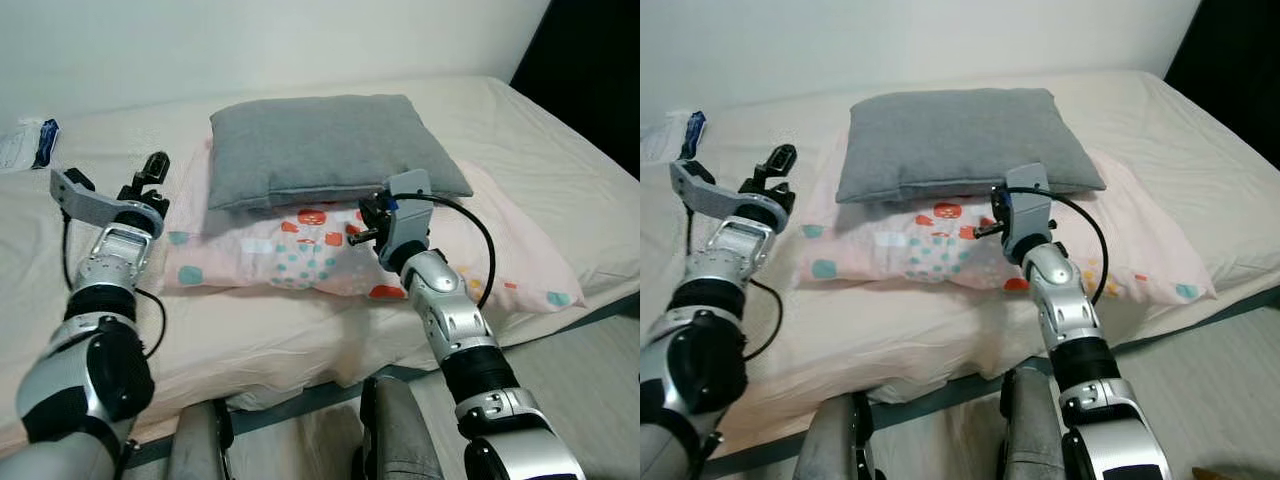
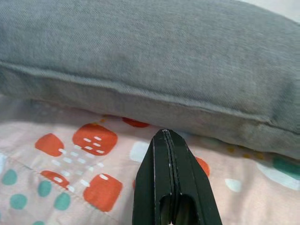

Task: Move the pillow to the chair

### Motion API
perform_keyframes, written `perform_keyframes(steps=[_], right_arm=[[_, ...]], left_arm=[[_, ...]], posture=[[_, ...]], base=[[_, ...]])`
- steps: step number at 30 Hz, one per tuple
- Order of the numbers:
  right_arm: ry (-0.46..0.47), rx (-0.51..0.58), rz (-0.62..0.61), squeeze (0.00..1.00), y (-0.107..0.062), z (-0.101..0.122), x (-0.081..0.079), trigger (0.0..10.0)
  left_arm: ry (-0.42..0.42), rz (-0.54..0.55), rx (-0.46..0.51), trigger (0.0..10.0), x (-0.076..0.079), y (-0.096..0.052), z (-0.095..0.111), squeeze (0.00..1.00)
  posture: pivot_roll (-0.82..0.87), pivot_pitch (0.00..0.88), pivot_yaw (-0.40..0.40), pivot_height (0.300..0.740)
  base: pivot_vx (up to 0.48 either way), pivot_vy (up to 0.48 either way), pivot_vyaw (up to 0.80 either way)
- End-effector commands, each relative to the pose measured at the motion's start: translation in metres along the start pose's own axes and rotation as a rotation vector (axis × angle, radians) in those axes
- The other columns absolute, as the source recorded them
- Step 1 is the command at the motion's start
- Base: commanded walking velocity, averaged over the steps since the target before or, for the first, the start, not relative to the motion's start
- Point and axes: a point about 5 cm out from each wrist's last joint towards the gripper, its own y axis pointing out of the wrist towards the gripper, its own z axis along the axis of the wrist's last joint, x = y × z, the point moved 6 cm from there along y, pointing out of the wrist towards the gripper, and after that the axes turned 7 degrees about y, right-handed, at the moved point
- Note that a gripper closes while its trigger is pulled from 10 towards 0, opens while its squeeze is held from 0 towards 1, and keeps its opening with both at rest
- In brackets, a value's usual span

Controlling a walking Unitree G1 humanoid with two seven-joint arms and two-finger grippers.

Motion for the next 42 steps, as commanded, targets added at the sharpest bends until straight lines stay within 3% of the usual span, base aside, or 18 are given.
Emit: perform_keyframes(steps=[1, 4, 6, 9, 13, 15, 17, 20, 23, 27, 30, 33, 34, 38, 42], right_arm=[[0.010, -0.009, 0.000, 0.00, -0.002, -0.006, 0.000, 10.0], [0.011, -0.010, 0.001, 0.00, -0.002, -0.007, -0.001, 10.0], [0.012, -0.010, 0.002, 0.00, -0.001, -0.007, -0.002, 10.0], [0.011, -0.008, 0.002, 0.00, -0.001, -0.006, -0.002, 10.0], [0.011, -0.006, -0.004, 0.00, -0.002, -0.005, 0.001, 10.0], [0.011, -0.006, -0.004, 0.00, -0.002, -0.005, 0.001, 10.0], [0.010, -0.006, -0.006, 0.00, -0.002, -0.006, 0.001, 10.0], [0.011, -0.010, -0.005, 0.00, -0.003, -0.008, 0.001, 10.0], [0.011, -0.011, -0.005, 0.00, -0.003, -0.008, 0.000, 10.0], [0.012, -0.011, -0.004, 0.00, -0.003, -0.008, 0.000, 10.0], [0.013, -0.009, -0.005, 0.00, -0.003, -0.008, -0.001, 10.0], [0.013, -0.009, -0.005, 0.00, -0.003, -0.008, -0.001, 10.0], [0.014, -0.009, -0.007, 0.00, -0.002, -0.008, 0.000, 10.0], [0.015, -0.007, -0.009, 0.00, -0.002, -0.008, -0.001, 10.0], [0.017, -0.006, -0.008, 0.00, -0.002, -0.008, -0.001, 10.0]], left_arm=[[0.031, -0.024, -0.084, 10.0, 0.008, 0.002, -0.021, 0.00], [0.029, -0.043, -0.111, 10.0, 0.014, 0.003, -0.030, 0.00], [0.034, -0.092, -0.176, 10.0, 0.029, 0.004, -0.056, 0.00], [0.025, -0.106, -0.204, 10.0, 0.036, 0.005, -0.068, 0.00], [-0.036, -0.154, -0.283, 10.0, 0.058, 0.003, -0.099, 0.00], [-0.036, -0.154, -0.283, 10.0, 0.058, 0.003, -0.099, 0.00], [-0.045, -0.177, -0.305, 10.0, 0.066, 0.002, -0.107, 0.00], [-0.128, -0.218, -0.332, 10.0, 0.088, 0.002, -0.120, 0.00], [-0.151, -0.236, -0.338, 10.0, 0.095, 0.002, -0.123, 0.00], [-0.104, -0.247, -0.350, 10.0, 0.096, 0.001, -0.127, 0.00], [0.020, -0.224, -0.355, 10.0, 0.092, 0.001, -0.133, 0.00], [0.035, -0.213, -0.349, 10.0, 0.091, 0.001, -0.132, 0.00], [0.073, -0.169, -0.334, 0.0, 0.083, 0.003, -0.130, 0.00], [0.115, -0.098, -0.303, 0.0, 0.070, 0.005, -0.124, 0.00], [0.103, -0.078, -0.287, 0.0, 0.066, 0.005, -0.120, 0.00]], posture=[[-0.01, 0.117, -0.019, 0.572], [-0.01, 0.117, -0.019, 0.572], [-0.02, 0.117, -0.016, 0.572], [-0.02, 0.119, -0.011, 0.572], [-0.03, 0.122, -0.007, 0.572], [-0.03, 0.122, -0.007, 0.572], [-0.03, 0.125, -0.007, 0.572], [-0.03, 0.129, -0.007, 0.572], [-0.03, 0.130, -0.006, 0.572], [-0.03, 0.129, -0.004, 0.572], [-0.03, 0.129, -0.003, 0.572], [-0.03, 0.129, -0.003, 0.572], [-0.02, 0.127, -0.003, 0.572], [-0.02, 0.125, -0.002, 0.572], [-0.02, 0.126, -0.003, 0.572]], base=[[0.000, 0.000, 0.00], [0.000, 0.000, 0.00], [0.000, 0.000, 0.00], [0.000, 0.000, 0.00], [0.000, 0.000, 0.00], [0.000, 0.000, 0.00], [0.000, 0.000, 0.00], [0.000, 0.000, 0.00], [0.000, 0.000, 0.00], [0.000, 0.000, 0.00], [0.000, 0.000, 0.00], [0.000, 0.000, 0.00], [0.000, 0.000, 0.00], [0.000, 0.000, 0.00], [0.000, 0.000, 0.00]])
